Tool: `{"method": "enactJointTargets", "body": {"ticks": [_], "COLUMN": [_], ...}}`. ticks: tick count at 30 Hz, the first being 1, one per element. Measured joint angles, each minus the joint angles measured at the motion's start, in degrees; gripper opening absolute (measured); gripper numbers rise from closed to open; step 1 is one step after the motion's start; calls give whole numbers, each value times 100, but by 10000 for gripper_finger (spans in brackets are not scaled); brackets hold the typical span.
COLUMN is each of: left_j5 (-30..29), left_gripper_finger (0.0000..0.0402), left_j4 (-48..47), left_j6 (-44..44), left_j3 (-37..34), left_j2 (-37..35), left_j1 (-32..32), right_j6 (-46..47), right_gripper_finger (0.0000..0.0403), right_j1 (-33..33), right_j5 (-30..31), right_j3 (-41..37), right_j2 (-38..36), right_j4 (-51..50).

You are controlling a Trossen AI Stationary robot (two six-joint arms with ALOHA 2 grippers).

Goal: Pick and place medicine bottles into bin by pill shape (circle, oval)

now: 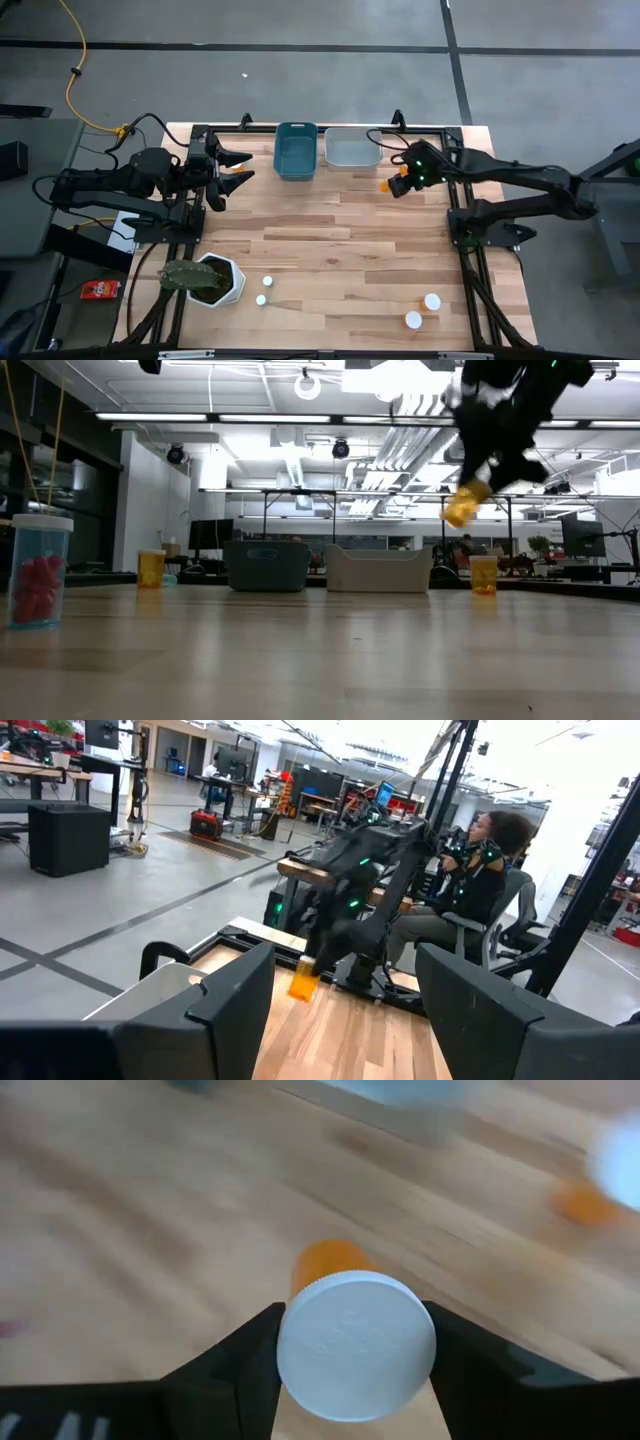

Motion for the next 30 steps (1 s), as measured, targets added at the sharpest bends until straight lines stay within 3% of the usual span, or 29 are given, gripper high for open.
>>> {"method": "enactJointTargets", "body": {"ticks": [6, 13, 30], "left_j5": [-2, 184, 361], "left_gripper_finger": [232, 232, 232], "left_j4": [-174, -214, -168], "left_j6": [-4, -5, -24], "left_j3": [0, -2, -2], "left_j2": [52, 287, 476], "left_j1": [-1, 1, 1], "right_j6": [-195, -933, -893], "right_gripper_finger": [194, 193, 193], "right_j1": [1124, 1883, 1995], "right_j5": [313, 520, 636], "right_j3": [0, 0, 25], "right_j2": [-264, -64, -62], "right_j4": [1863, 3579, 3915]}}
